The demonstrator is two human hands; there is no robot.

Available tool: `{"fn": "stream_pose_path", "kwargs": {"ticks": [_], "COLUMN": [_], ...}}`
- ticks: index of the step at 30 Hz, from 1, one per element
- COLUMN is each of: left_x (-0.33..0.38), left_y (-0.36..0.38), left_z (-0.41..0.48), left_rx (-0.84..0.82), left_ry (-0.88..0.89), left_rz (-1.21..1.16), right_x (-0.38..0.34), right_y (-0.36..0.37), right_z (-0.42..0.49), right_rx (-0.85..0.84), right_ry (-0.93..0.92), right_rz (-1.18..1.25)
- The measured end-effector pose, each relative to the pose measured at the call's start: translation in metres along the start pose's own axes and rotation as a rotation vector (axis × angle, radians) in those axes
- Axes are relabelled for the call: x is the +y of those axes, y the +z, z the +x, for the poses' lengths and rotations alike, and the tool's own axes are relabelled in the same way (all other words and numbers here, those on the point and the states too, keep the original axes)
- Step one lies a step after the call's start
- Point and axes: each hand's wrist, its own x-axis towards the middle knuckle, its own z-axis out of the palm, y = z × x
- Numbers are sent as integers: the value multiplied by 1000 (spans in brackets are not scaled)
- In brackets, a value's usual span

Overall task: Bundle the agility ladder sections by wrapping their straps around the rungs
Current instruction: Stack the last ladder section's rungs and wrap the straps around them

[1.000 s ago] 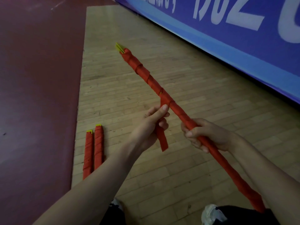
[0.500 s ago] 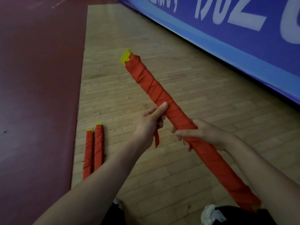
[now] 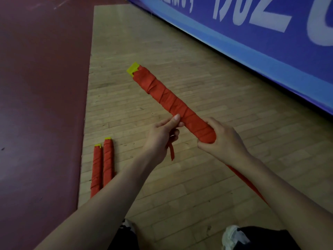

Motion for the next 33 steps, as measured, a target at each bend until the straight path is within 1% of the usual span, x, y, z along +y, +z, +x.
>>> {"fn": "stream_pose_path", "kwargs": {"ticks": [2,4,8,11,14,17,19,22,27,33], "left_x": [0,0,2,3,3,2,1,2,0,-1], "left_y": [1,2,3,2,2,2,1,0,-2,-1], "left_z": [-1,-2,-2,-3,-4,-3,-3,-2,-1,-1], "left_rx": [-62,-108,-152,-122,-46,-10,0,-14,-6,30], "left_ry": [-20,-33,-53,-45,-27,-3,9,30,49,-21], "left_rz": [-9,-38,-95,-102,-111,-86,-58,-91,-117,-99], "right_x": [1,0,1,0,-3,-4,-5,-7,-8,-16], "right_y": [-4,-8,-11,-10,-12,-14,-14,-12,-10,-16], "right_z": [1,1,4,4,3,4,3,2,2,3], "right_rx": [9,-20,-85,-153,-240,-366,-432,-469,-466,-440], "right_ry": [38,76,135,183,165,140,123,116,130,138], "right_rz": [122,257,440,617,761,861,903,928,865,808]}}
